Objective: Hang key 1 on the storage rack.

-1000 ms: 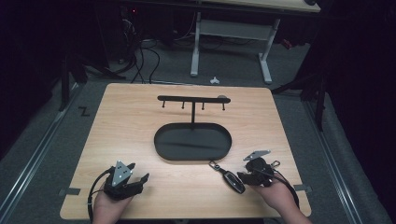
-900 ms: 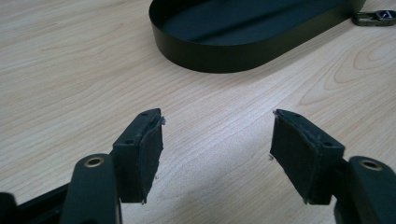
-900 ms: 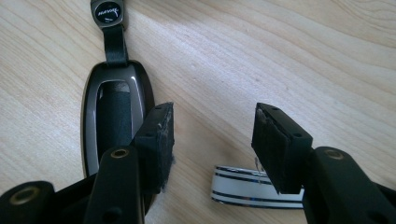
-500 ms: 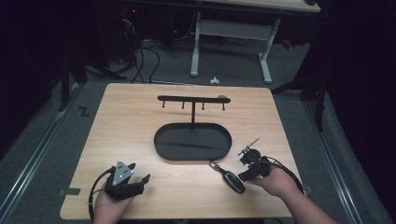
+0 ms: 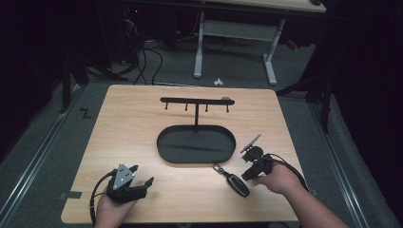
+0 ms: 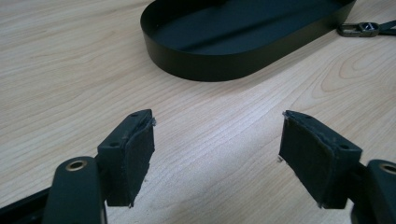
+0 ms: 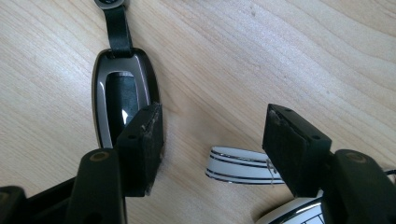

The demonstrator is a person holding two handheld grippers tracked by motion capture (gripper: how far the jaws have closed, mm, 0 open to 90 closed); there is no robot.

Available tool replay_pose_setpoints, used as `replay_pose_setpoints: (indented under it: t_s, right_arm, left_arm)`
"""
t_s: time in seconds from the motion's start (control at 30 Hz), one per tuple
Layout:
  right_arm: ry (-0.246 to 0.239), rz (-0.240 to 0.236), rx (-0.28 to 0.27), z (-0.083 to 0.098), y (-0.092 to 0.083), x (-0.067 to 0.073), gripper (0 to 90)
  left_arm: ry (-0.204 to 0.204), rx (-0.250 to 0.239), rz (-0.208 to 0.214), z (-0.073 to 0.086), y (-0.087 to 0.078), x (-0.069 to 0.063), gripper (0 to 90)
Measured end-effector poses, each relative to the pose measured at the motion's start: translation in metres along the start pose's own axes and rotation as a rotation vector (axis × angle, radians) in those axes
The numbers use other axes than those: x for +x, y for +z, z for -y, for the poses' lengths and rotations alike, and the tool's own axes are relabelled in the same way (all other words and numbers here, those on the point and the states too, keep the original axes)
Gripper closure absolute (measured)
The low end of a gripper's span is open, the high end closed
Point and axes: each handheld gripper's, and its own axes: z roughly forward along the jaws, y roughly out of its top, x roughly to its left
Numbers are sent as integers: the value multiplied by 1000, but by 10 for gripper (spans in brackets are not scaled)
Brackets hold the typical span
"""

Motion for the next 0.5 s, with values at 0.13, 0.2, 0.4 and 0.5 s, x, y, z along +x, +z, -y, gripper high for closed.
replay_pose_setpoints:
  t_s: [0.13,0.2,0.4,0.5]
  right_arm:
    - [-2,4,-15,-2,-4,0,331]
    - [-10,6,-26,-4,-7,1,328]
    - [-51,-4,-43,-12,-12,9,275]
    - [-76,-18,-41,-17,-9,17,281]
  left_arm:
    - [9,-19,21,-1,-1,-2,273]
    - [15,-20,23,-1,-1,-3,269]
    - [26,-27,11,-2,-2,-3,260]
    - [-6,-24,17,-3,-3,-2,226]
